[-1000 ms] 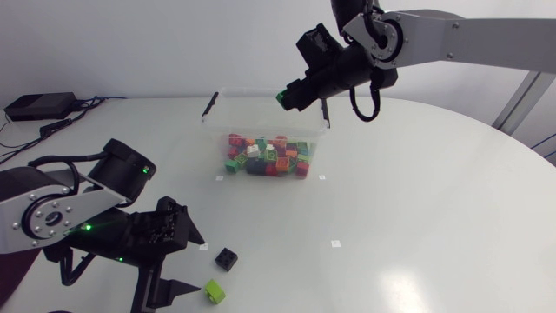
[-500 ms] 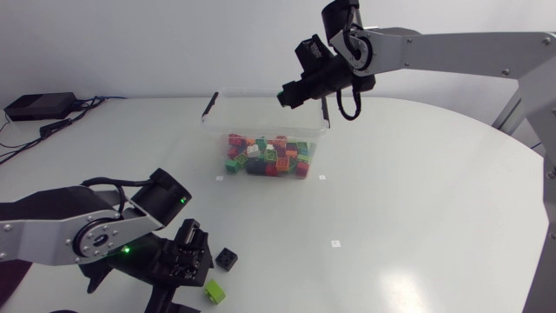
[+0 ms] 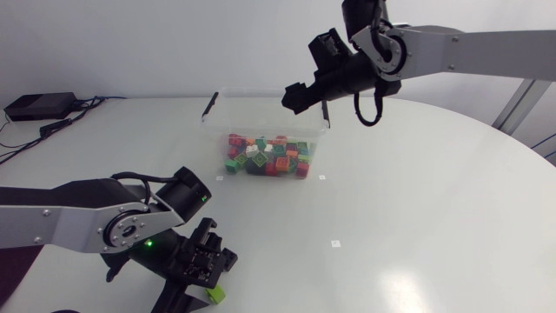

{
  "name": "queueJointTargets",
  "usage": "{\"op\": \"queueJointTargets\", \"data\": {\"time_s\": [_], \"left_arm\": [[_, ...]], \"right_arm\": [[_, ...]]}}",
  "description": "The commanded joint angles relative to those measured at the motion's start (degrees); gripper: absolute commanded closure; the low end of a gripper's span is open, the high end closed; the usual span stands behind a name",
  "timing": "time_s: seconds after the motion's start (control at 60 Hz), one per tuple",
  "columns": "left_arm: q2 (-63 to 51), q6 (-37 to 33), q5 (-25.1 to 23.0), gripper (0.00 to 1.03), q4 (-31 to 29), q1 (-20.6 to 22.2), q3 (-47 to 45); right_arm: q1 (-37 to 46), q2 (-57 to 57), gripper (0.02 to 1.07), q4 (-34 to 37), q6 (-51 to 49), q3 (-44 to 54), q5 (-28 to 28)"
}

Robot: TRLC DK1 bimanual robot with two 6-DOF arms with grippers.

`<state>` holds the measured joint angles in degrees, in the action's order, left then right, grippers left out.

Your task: Place the duplo bricks in the container

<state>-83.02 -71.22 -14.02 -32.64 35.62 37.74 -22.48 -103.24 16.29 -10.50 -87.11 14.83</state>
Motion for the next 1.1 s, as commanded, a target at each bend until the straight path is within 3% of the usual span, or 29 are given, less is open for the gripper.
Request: {"op": "queueJointTargets", "data": {"time_s": [0.0,0.083,0.167,0.517,0.733,1.083], "left_arm": [[-1.26,-2.70,-0.04,0.45,-0.23,0.42,0.67],[-1.26,-3.13,-0.57,0.55,-0.23,0.42,0.41],[-1.35,-3.13,-1.10,0.84,-0.23,0.33,-0.12],[2.34,-3.40,-2.06,0.85,-1.72,-2.13,-2.93],[7.35,-5.95,-1.97,0.85,-5.59,-9.07,-2.58],[7.09,-4.98,-2.59,0.84,-4.36,-18.92,2.17]], "right_arm": [[-1.51,4.63,0.07,-0.91,-0.13,4.05,0.20],[-2.92,7.79,0.07,-1.09,0.04,8.19,0.20],[-4.41,10.78,0.07,-1.27,0.92,12.40,0.20],[-11.18,15.97,0.07,-2.14,3.56,23.83,-0.68],[-17.86,14.56,0.07,-2.32,5.05,27.96,-3.23],[-25.60,6.21,0.07,1.64,6.02,25.59,-5.51]]}}
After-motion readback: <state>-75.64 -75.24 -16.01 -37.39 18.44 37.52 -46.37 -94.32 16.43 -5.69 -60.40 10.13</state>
